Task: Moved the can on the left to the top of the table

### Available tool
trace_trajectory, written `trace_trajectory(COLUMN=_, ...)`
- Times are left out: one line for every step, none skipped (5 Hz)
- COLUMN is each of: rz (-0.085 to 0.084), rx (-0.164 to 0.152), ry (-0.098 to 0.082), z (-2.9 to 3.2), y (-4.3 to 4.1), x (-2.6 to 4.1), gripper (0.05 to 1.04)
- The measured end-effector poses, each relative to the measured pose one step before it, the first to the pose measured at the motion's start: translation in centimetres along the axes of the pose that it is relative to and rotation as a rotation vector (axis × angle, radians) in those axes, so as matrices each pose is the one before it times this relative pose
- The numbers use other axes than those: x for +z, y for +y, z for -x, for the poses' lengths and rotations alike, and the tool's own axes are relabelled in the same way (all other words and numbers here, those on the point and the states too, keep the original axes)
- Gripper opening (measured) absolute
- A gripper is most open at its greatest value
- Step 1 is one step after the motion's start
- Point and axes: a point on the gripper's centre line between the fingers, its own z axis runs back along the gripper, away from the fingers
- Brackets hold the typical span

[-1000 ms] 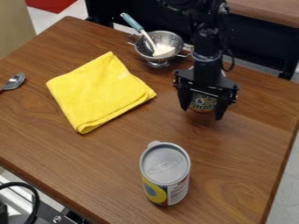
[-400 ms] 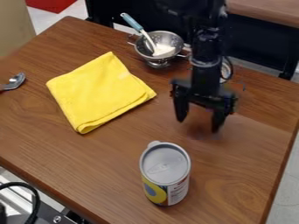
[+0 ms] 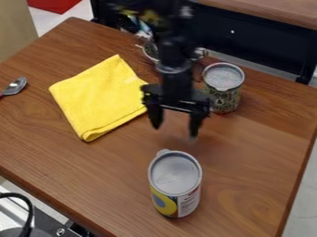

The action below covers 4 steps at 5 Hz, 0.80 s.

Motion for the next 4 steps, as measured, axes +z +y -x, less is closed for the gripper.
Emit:
trace_trajectory(rz=-0.033, rx=0.2184, ry=-0.0726, z=-1.09, y=2.5, x=0.394, gripper=0.999)
trace_trajectory(rz=-0.0121, rx=0.126, ry=-0.0178, z=-1.615, y=2.587, x=0.545, gripper=0.999)
trace_trajectory(rz=-0.0533, rx=0.1043, ry=-0.016, z=-1.726, y=2.349, x=0.911, gripper=0.999)
trace_trajectory(rz=0.0158, rx=0.0892, ry=-0.019, z=-2.489, y=2.109, x=1.059, gripper=0.999)
